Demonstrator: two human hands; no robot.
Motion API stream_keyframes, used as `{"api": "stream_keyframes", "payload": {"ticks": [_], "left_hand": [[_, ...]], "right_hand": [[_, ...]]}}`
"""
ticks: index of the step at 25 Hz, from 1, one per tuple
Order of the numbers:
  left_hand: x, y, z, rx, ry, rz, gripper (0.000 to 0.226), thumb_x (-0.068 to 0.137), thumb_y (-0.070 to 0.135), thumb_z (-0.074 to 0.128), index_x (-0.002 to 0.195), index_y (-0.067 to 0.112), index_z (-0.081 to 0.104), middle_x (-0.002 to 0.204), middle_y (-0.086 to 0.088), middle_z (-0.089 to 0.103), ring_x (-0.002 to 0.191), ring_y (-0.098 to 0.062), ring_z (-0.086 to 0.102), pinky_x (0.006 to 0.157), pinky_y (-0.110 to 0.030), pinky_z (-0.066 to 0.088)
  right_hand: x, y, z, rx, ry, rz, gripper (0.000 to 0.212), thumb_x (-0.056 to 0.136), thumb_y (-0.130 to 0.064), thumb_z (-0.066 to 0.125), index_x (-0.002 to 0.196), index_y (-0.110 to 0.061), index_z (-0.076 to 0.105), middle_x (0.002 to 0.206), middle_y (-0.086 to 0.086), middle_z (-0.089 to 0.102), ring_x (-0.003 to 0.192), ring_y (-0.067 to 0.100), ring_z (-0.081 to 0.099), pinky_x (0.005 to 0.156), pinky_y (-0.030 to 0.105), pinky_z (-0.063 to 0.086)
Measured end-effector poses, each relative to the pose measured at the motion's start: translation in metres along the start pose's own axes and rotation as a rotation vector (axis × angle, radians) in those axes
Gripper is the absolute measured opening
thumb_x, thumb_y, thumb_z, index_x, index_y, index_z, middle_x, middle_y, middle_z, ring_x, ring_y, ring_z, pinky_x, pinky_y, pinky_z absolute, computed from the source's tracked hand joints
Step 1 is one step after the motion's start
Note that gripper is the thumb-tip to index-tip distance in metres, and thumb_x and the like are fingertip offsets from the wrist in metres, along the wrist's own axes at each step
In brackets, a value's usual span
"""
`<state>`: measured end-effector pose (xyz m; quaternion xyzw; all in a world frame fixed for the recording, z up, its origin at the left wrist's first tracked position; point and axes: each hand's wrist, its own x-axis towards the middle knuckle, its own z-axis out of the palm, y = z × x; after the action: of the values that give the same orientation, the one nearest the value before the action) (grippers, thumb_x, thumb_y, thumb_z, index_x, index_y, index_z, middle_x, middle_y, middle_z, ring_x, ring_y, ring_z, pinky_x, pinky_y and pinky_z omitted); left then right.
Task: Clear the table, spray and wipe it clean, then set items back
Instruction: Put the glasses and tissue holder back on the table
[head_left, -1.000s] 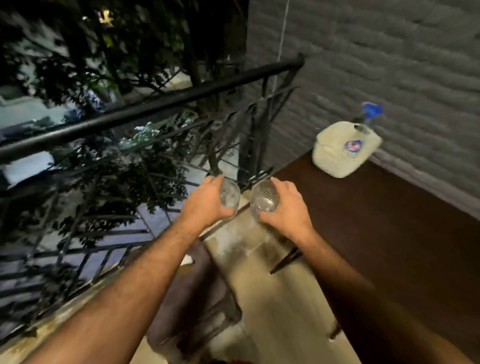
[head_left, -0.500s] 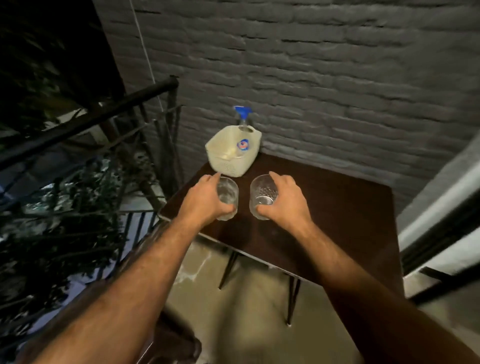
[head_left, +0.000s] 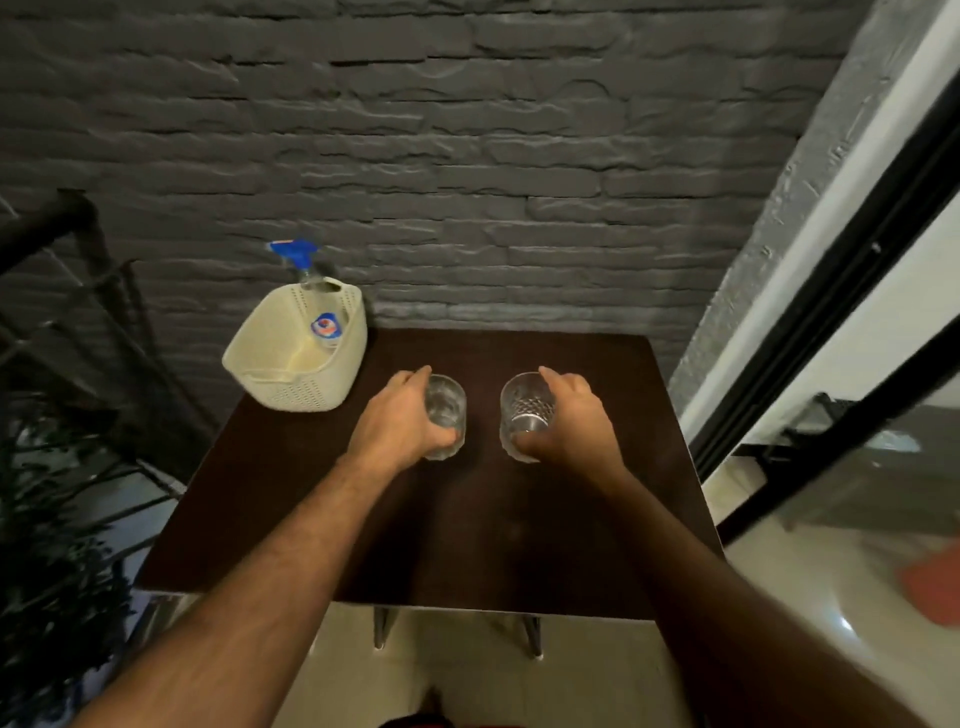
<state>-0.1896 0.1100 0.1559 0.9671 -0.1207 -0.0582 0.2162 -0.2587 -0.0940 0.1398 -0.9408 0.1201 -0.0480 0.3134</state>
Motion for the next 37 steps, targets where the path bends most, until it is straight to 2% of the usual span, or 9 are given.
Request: {"api": "stream_keyframes", "payload": {"ticks": [5,10,15,20,24,28,31,37], "left_hand": [[0.066,0.005,0.017,-0.005,-0.075,0.031,0.102,0.066,0.044,0.08,0.15,0.019,0.028,0.147,-0.003,0.038,0.129,-0.024,0.045,0.105,-0.037,0.04],[0.112,0.014,0.049,0.002,-0.117,-0.007,0.102,0.067,0.045,0.08,0.15,0.017,0.027,0.148,-0.004,0.037,0.128,-0.026,0.046,0.1,-0.037,0.042],[0.163,0.035,0.076,-0.026,-0.107,-0.118,0.1,0.067,0.039,0.082,0.148,0.013,0.03,0.147,-0.006,0.039,0.128,-0.025,0.045,0.102,-0.034,0.039],[0.236,0.034,0.109,-0.039,-0.046,-0.193,0.097,0.066,0.032,0.084,0.147,0.015,0.034,0.146,-0.006,0.041,0.13,-0.027,0.044,0.105,-0.034,0.036],[0.301,0.018,0.146,-0.046,-0.054,-0.154,0.097,0.066,0.033,0.084,0.147,0.015,0.033,0.146,-0.006,0.04,0.13,-0.028,0.042,0.105,-0.036,0.035],[0.356,0.007,0.175,-0.044,-0.066,-0.112,0.095,0.064,0.035,0.084,0.145,0.022,0.036,0.143,-0.003,0.043,0.128,-0.027,0.042,0.101,-0.04,0.042],[0.384,0.004,0.185,-0.042,-0.061,-0.107,0.098,0.065,0.035,0.084,0.148,0.024,0.032,0.144,-0.002,0.04,0.13,-0.026,0.04,0.103,-0.044,0.043],[0.405,-0.003,0.189,-0.072,-0.046,-0.092,0.102,0.069,0.04,0.082,0.151,0.024,0.025,0.149,0.002,0.028,0.133,-0.023,0.037,0.103,-0.037,0.037]], "right_hand": [[0.04,0.022,0.005,0.021,0.043,0.109,0.098,0.069,-0.043,0.081,0.15,-0.023,0.031,0.146,0.005,0.039,0.128,0.025,0.045,0.102,0.044,0.046],[0.086,0.052,0.022,0.004,-0.001,0.171,0.098,0.067,-0.044,0.082,0.149,-0.025,0.031,0.145,0.006,0.04,0.127,0.027,0.046,0.1,0.047,0.049],[0.15,0.085,0.03,0.035,-0.085,0.14,0.096,0.071,-0.043,0.079,0.15,-0.021,0.029,0.146,0.007,0.039,0.129,0.028,0.044,0.101,0.042,0.046],[0.218,0.121,0.055,0.027,-0.042,0.118,0.098,0.069,-0.038,0.083,0.149,-0.017,0.032,0.146,0.009,0.041,0.13,0.029,0.044,0.103,0.041,0.042],[0.28,0.149,0.083,0.035,-0.021,0.114,0.099,0.068,-0.04,0.083,0.149,-0.019,0.031,0.146,0.008,0.04,0.13,0.028,0.043,0.102,0.04,0.041],[0.328,0.169,0.101,0.053,-0.015,0.114,0.097,0.069,-0.042,0.082,0.149,-0.027,0.029,0.149,0.002,0.035,0.134,0.023,0.038,0.105,0.039,0.04],[0.349,0.179,0.113,0.027,-0.001,0.09,0.1,0.069,-0.045,0.081,0.15,-0.025,0.027,0.15,0.003,0.036,0.136,0.024,0.036,0.108,0.041,0.04],[0.375,0.19,0.128,0.034,0.056,0.055,0.1,0.066,-0.048,0.08,0.149,-0.027,0.028,0.146,0.002,0.042,0.132,0.022,0.041,0.104,0.044,0.045]]}}
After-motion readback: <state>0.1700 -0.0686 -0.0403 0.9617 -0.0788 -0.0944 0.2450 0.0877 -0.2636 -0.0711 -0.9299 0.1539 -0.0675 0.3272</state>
